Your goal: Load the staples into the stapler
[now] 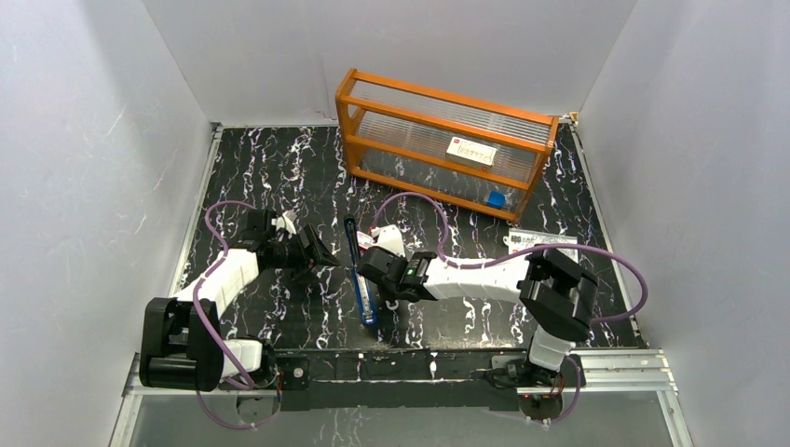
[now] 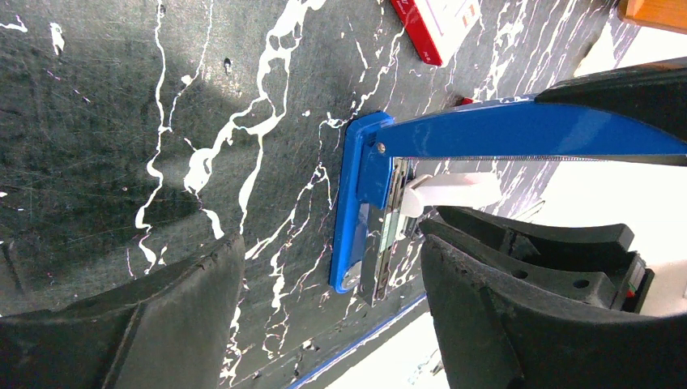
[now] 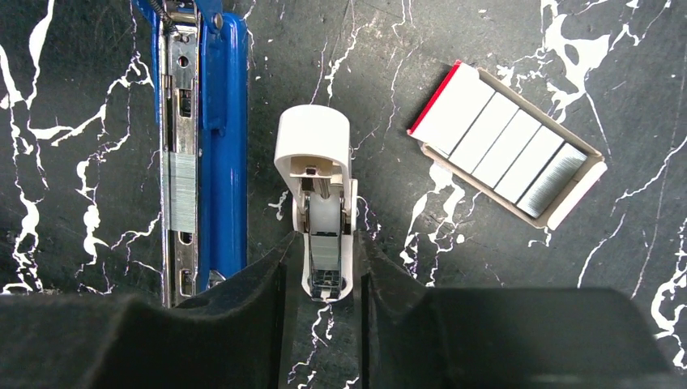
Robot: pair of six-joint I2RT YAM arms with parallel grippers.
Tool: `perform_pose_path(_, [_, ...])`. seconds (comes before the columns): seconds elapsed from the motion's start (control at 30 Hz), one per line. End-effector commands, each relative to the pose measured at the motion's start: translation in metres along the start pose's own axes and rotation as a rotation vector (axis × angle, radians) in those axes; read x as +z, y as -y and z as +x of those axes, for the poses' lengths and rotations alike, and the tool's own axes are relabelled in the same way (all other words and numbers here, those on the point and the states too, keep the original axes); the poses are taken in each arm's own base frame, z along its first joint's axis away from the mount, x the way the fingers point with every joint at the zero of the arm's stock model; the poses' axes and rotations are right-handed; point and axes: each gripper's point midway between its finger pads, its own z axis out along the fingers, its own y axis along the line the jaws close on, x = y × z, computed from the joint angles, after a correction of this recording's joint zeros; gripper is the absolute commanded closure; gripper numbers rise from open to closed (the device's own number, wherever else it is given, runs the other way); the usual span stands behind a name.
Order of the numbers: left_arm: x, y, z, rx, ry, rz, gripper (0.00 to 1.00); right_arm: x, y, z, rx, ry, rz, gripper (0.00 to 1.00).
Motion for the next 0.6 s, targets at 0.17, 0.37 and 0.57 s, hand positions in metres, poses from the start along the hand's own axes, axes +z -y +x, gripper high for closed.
perform_pose_path(0.17, [-0.003, 0.004, -0.002, 0.020, 0.005, 0.010, 0.24, -0.020, -0.003, -0.028, 0.032, 0.080, -0.020, 0.59])
perform_pose_path(0.37, [-0.003, 0.005, -0.001, 0.021, 0.006, 0.012, 0.24, -0.018, -0.012, -0.031, 0.013, 0.086, -0.057, 0.63])
perform_pose_path(0.57, [-0.004, 0.005, -0.001, 0.021, 0.006, 0.012, 0.24, -0.010, -0.013, -0.032, 0.006, 0.068, -0.061, 0.64])
